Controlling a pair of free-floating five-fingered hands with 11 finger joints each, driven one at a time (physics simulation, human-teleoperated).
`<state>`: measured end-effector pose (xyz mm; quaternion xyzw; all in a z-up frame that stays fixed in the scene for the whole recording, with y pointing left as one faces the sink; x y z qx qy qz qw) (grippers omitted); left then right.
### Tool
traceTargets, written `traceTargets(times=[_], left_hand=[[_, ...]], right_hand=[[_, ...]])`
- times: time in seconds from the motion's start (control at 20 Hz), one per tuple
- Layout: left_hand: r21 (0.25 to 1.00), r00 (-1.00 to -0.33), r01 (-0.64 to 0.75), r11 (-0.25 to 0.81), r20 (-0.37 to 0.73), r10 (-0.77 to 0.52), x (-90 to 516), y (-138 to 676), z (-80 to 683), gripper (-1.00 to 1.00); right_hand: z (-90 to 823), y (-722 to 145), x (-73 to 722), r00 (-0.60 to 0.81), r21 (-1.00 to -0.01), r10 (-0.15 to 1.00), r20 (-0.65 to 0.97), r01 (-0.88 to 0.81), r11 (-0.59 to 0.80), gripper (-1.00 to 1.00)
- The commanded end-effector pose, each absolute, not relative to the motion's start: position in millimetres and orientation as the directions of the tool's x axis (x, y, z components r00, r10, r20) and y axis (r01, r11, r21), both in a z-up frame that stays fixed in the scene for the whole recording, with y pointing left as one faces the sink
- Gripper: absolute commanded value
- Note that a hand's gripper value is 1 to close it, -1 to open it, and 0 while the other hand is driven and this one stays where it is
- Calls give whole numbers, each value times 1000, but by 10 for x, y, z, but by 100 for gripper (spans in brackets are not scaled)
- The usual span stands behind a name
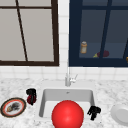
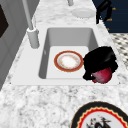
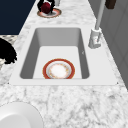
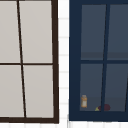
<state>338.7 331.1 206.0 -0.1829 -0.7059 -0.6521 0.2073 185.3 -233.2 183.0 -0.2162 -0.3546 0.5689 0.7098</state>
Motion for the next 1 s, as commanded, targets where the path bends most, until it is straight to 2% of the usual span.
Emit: traceTargets(times=[0.0,0.95], left_hand=[[852,-853,520,69,522,-21,3387,3008,2093,100],[853,-853,519,60,521,-32,3384,1514,2077,100]], right_hand=[[1830,-2332,1853,101,-710,961,257,-654,259,0],[1830,-2332,1853,101,-710,961,257,-654,259,0]])
